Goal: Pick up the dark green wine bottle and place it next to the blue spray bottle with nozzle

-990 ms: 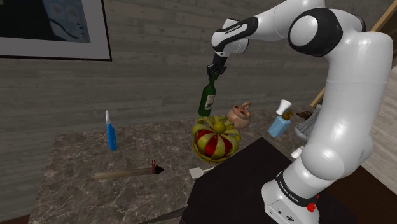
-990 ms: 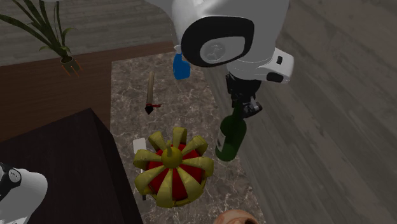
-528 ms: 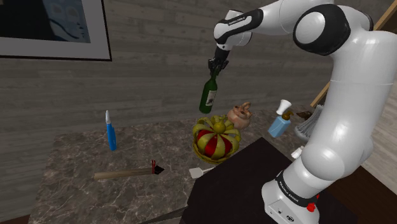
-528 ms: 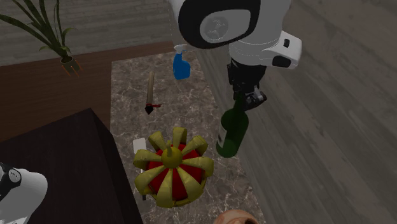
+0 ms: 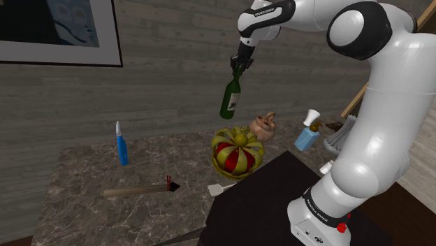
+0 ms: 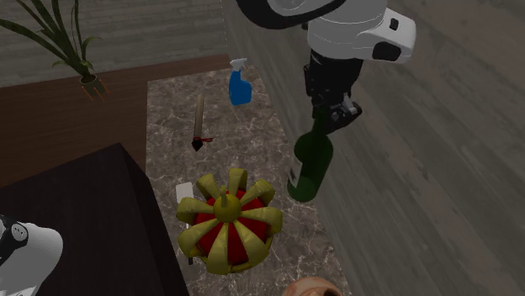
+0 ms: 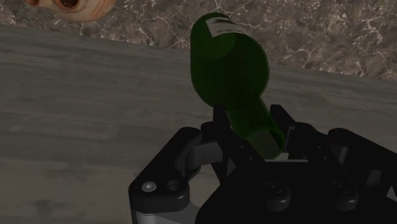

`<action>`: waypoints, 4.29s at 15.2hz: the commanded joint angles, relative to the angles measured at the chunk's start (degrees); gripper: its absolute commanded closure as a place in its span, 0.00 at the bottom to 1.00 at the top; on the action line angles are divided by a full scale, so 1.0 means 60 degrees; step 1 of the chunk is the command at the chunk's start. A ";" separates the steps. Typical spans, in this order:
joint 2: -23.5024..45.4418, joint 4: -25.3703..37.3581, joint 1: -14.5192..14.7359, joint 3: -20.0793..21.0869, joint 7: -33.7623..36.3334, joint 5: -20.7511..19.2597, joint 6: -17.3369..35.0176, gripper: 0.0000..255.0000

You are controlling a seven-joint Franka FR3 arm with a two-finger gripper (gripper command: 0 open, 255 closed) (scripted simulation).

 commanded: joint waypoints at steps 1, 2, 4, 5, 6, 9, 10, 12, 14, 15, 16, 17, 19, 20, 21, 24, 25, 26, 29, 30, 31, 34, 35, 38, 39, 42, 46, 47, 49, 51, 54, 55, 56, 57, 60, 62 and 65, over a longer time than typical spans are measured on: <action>-0.0056 0.0173 0.0001 -0.0005 0.0014 -0.0013 -0.0227 1.00; -0.0087 0.0257 0.0001 -0.0008 0.0020 -0.0020 -0.0341 1.00; -0.0144 0.0432 0.0001 -0.0013 0.0032 -0.0032 -0.0573 1.00; -0.0169 0.0524 0.0000 -0.0015 0.0037 -0.0037 -0.0690 1.00; -0.0193 0.0619 0.0000 -0.0018 0.0042 -0.0043 -0.0808 1.00; -0.0251 0.0920 -0.0004 -0.0024 0.0057 -0.0056 -0.1167 1.00; -0.0266 0.1027 -0.0005 -0.0026 0.0062 -0.0060 -0.1288 1.00; -0.0290 0.1249 -0.0009 -0.0030 0.0071 -0.0067 -0.1534 1.00; -0.0304 0.1485 -0.0014 -0.0033 0.0079 -0.0072 -0.1784 1.00; -0.0308 0.1608 -0.0017 -0.0034 0.0083 -0.0075 -0.1911 1.00; -0.0309 0.1735 -0.0020 -0.0036 0.0087 -0.0076 -0.2039 1.00; -0.0307 0.1866 -0.0023 -0.0037 0.0090 -0.0078 -0.2168 1.00; -0.0297 0.2138 -0.0031 -0.0039 0.0097 -0.0079 -0.2429 1.00; -0.0287 0.2281 -0.0035 -0.0040 0.0100 -0.0079 -0.2562 1.00; -0.0275 0.2428 -0.0040 -0.0041 0.0103 -0.0079 -0.2697 1.00; -0.0219 0.2897 -0.0056 -0.0044 0.0112 -0.0076 -0.3111 1.00; -0.0194 0.3064 -0.0062 -0.0045 0.0115 -0.0073 -0.3252 1.00; -0.0165 0.3236 -0.0069 -0.0046 0.0118 -0.0071 -0.3396 1.00; -0.0055 0.3791 -0.0092 -0.0048 0.0125 -0.0060 -0.3841 1.00; -0.0010 0.3990 -0.0101 -0.0048 0.0127 -0.0055 -0.3994 1.00; 0.0040 0.4196 -0.0111 -0.0048 0.0130 -0.0049 -0.4151 1.00; 0.0223 0.4873 -0.0146 -0.0048 0.0137 -0.0028 -0.4645 1.00; 0.0297 0.5121 -0.0160 -0.0048 0.0139 -0.0019 -0.4818 1.00; 0.0034 0.4730 0.0168 0.0045 0.0527 -0.0121 -0.4680 1.00; -0.0105 0.4468 0.0332 0.0095 0.0723 -0.0173 -0.4552 1.00; -0.0429 0.3828 0.0803 0.0262 0.1321 -0.0318 -0.4224 1.00; -0.0674 0.3262 0.1393 0.0509 0.2133 -0.0493 -0.3894 1.00; -0.0705 0.3164 0.1536 0.0573 0.2337 -0.0534 -0.3827 1.00; -0.0735 0.3018 0.1822 0.0699 0.2745 -0.0612 -0.3711 1.00; -0.0721 0.2935 0.2103 0.0827 0.3152 -0.0689 -0.3616 1.00; -0.0621 0.2926 0.2523 0.1014 0.3760 -0.0803 -0.3514 1.00; -0.0566 0.2954 0.2661 0.1076 0.3961 -0.0841 -0.3491 1.00; -0.0502 0.2997 0.2801 0.1136 0.4161 -0.0879 -0.3474 1.00; -0.0426 0.3055 0.2942 0.1194 0.4360 -0.0917 -0.3462 1.00; -0.0137 0.3329 0.3365 0.1361 0.4948 -0.1034 -0.3462 1.00; 0.0112 0.3599 0.3651 0.1464 0.5331 -0.1114 -0.3496 1.00; 0.0575 0.4149 0.4087 0.1603 0.5890 -0.1238 -0.3606 1.00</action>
